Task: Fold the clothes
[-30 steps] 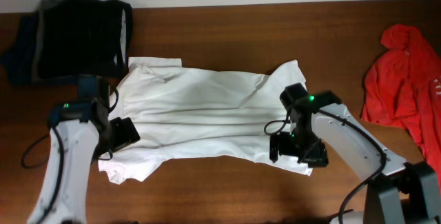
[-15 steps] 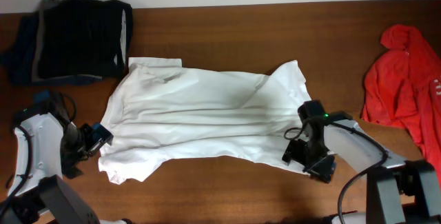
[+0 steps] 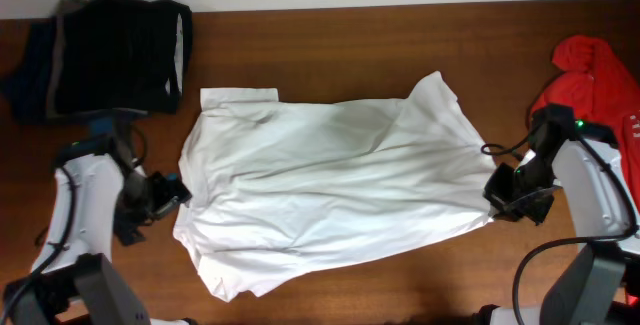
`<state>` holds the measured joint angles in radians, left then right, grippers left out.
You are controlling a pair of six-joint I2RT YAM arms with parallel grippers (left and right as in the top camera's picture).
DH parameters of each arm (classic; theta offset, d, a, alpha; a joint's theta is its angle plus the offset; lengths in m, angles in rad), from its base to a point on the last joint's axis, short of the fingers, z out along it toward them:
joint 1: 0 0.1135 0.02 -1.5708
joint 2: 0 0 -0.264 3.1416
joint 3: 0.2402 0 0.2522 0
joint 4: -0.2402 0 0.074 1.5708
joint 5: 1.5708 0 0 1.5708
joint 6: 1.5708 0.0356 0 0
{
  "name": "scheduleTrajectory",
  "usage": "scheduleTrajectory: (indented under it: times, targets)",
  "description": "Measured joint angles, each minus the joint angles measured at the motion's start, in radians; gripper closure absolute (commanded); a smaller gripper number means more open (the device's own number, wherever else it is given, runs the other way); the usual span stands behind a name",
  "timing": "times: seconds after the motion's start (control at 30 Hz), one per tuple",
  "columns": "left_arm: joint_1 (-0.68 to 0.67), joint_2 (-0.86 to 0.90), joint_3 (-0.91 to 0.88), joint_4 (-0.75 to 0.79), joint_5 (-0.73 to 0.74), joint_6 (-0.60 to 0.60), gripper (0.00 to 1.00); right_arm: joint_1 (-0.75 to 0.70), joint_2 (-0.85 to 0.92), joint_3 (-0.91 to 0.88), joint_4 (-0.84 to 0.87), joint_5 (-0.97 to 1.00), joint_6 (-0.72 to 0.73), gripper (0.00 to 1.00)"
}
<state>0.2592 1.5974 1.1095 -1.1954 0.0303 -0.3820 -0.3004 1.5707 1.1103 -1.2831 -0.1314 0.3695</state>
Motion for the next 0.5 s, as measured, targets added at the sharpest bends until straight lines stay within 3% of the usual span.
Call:
scheduleTrajectory:
  times: [0.03, 0.2, 0.33, 0.5]
  targets:
    - [-0.047, 0.0, 0.0, -0.009, 0.0, 0.0, 0.03, -0.01, 0.0, 0.003, -0.006, 0.003, -0.036, 0.01]
    - [-0.291, 0.0, 0.0, -0.074, 0.008, 0.0, 0.02, -0.011, 0.0, 0.003, -0.003, 0.003, -0.082, 0.01]
    - [-0.345, 0.0, -0.01, -0.122, 0.012, 0.0, 0.03, -0.011, 0.0, 0.003, -0.004, 0.002, -0.085, 0.01]
    - [-0.345, 0.002, -0.108, -0.071, 0.026, 0.0, 0.09, -0.011, 0.0, 0.003, -0.008, -0.01, -0.086, 0.01]
